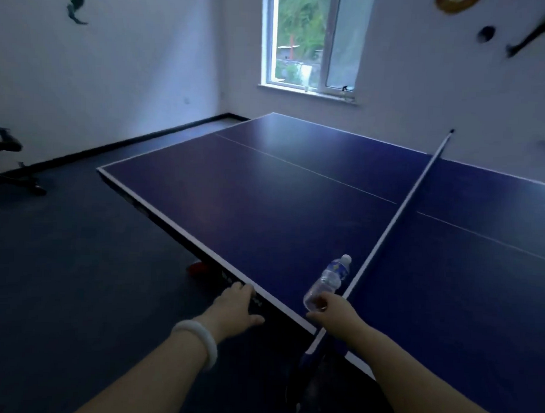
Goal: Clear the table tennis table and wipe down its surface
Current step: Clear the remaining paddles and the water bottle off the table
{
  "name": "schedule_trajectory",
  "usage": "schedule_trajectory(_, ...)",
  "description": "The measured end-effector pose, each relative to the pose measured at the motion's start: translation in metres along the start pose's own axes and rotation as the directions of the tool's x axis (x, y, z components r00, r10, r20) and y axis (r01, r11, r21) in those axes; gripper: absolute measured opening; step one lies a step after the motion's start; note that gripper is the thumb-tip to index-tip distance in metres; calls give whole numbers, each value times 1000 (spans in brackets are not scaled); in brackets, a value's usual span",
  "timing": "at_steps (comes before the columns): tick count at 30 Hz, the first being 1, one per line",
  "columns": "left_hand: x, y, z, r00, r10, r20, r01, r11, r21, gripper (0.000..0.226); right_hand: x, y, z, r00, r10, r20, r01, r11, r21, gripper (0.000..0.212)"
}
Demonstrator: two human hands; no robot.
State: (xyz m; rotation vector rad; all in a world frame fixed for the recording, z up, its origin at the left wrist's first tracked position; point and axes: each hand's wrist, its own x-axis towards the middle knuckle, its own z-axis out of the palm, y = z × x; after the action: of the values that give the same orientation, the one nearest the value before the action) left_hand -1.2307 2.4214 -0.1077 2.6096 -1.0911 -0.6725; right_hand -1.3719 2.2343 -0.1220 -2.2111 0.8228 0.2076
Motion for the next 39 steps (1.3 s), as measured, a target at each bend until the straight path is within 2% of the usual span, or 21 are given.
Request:
schedule_trajectory(5,63,9,-1,990,127,68,-129,992,17,60,43,7,-9,991,110,-78,-104,991,82,40)
schedule_trajectory(11,132,4,-8,973,158,168,-172,982,72,59,96,8,-15,965,235,-118,-205,952,226,43)
schedule_trajectory(16,189,3,-6,944,194,268,-224,970,88,57,123,14,-7,918,368,-148,-319,906,278,44)
schedule_trajectory(20,238,2,1,910,259,323,-308,945,111,56,141,20,-3,831,507,-230,-457,857,240,39)
schedule_trajectory(23,270,-5,10,886,299,354,-376,911,171,63,149,21,2,752,614,-239,-537,781,318,38)
schedule_trajectory(26,294,-21,20,863,342,372,-452,853,263,82,162,21,12,688,700,-191,-573,686,447,48)
schedule_trajectory(29,314,-40,30,832,318,455,-493,799,344,108,178,19,25,621,769,-152,-612,597,518,62)
schedule_trajectory(32,324,-54,40,782,309,542,-545,760,353,123,191,19,36,542,830,-134,-646,513,566,72)
schedule_trajectory(35,329,-62,45,754,317,575,-566,758,324,127,199,20,45,457,880,-131,-708,449,545,81)
schedule_trajectory(39,330,-65,45,729,309,610,-574,761,301,128,204,20,55,373,901,-219,-773,433,463,88)
